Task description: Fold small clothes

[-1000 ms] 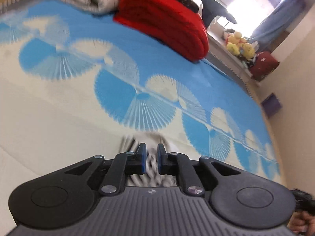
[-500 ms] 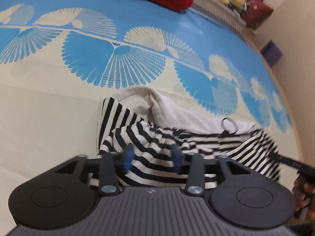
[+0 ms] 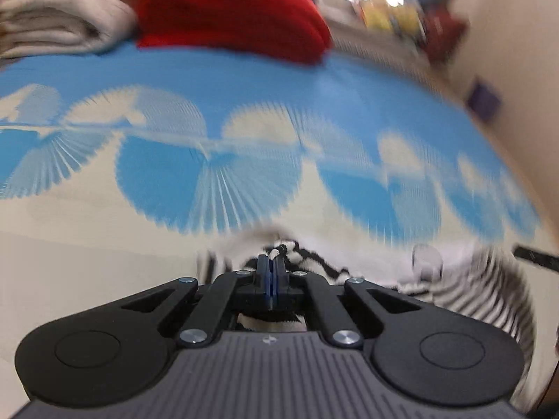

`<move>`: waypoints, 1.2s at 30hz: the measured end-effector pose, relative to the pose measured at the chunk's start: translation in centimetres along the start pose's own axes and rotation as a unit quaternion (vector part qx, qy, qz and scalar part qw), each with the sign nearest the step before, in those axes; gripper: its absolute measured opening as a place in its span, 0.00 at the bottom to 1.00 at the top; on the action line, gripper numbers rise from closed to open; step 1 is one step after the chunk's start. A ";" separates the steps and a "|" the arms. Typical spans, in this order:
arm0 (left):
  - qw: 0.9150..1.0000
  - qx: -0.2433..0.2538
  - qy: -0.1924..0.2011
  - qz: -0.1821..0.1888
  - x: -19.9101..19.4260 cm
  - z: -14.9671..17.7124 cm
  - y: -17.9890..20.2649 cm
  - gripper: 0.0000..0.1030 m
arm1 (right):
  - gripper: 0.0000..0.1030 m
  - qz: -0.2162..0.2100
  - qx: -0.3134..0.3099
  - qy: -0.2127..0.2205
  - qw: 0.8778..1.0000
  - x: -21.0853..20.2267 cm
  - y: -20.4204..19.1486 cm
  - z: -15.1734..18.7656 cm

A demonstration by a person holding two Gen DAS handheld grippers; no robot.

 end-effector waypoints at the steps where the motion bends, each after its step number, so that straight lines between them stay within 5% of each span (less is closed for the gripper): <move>1: 1.000 -0.012 0.014 -0.004 -0.1 -0.4 -0.2 0.00 | 0.00 0.010 0.007 0.021 1.000 -0.3 0.3 -0.7; 3: 1.000 -0.008 0.008 -0.014 0.5 -0.7 0.2 0.00 | 0.00 0.003 0.017 0.009 1.000 0.4 1.0 -1.2; 6: 0.999 -0.010 -0.051 -0.004 2.4 -0.4 0.5 0.01 | 0.05 -0.020 0.026 -0.065 0.997 2.7 1.6 -0.7; 8: 0.999 -0.015 -0.051 -0.005 2.5 -0.5 0.3 0.02 | 0.34 -0.013 -0.008 -0.080 0.997 3.2 1.3 -0.4; 9: 0.999 -0.020 -0.050 0.000 2.4 -0.6 0.2 0.04 | 0.40 -0.016 -0.028 -0.087 0.996 3.4 1.0 -0.2; 13: 0.995 -0.017 -0.093 0.013 3.3 0.0 0.4 0.25 | 0.45 -0.010 -0.127 -0.127 0.984 4.6 -0.8 1.7; 17: 0.995 0.032 -0.090 -0.008 3.5 0.7 1.5 0.21 | 0.41 0.020 -0.212 -0.138 0.967 5.3 -2.2 3.2; 18: 0.995 0.035 -0.092 -0.011 3.7 0.8 1.5 0.14 | 0.16 0.021 -0.218 -0.147 0.965 5.6 -2.3 3.3; 19: 0.995 0.038 -0.093 -0.017 3.8 0.8 1.5 0.01 | 0.03 0.021 -0.218 -0.147 0.965 5.6 -2.3 3.2; 21: 0.996 0.043 -0.074 -0.036 3.5 0.5 1.1 0.01 | 0.03 0.030 -0.196 -0.092 0.976 4.5 -2.2 1.7; 23: 0.999 0.019 -0.031 -0.040 2.5 -0.5 0.5 0.00 | 0.03 0.012 -0.104 0.000 0.994 2.2 -1.0 -1.0; 25: 0.999 0.006 0.028 -0.029 1.1 -1.4 0.5 0.00 | 0.03 0.012 -0.058 0.067 0.996 0.7 -0.4 -2.3; 28: 0.996 0.032 0.061 -0.052 1.1 -1.7 1.8 0.00 | 0.03 0.044 -0.083 0.050 0.994 2.0 -1.1 -1.9; 33: 0.997 0.018 -0.003 -0.074 4.9 -1.1 1.8 0.03 | 0.10 0.059 -0.091 0.005 0.994 5.0 -1.7 -1.0; 35: 0.995 0.000 -0.070 -0.065 6.7 -0.5 1.1 0.16 | 0.37 0.084 -0.087 -0.071 0.990 7.1 -1.0 0.3; 36: 0.994 -0.006 -0.094 -0.058 7.0 0.0 0.7 0.16 | 0.41 0.099 -0.085 -0.103 0.986 7.6 -0.6 1.0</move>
Point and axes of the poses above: each gripper's, at about its wrist camera, not at the fingertips, and x roughly the way its jaws point, y to its right, z to its underside, the point moved 2 cm from there along x, roughly the way its jaws point, and after that the axes turned 4 degrees about -z, right-handed, at the moved point
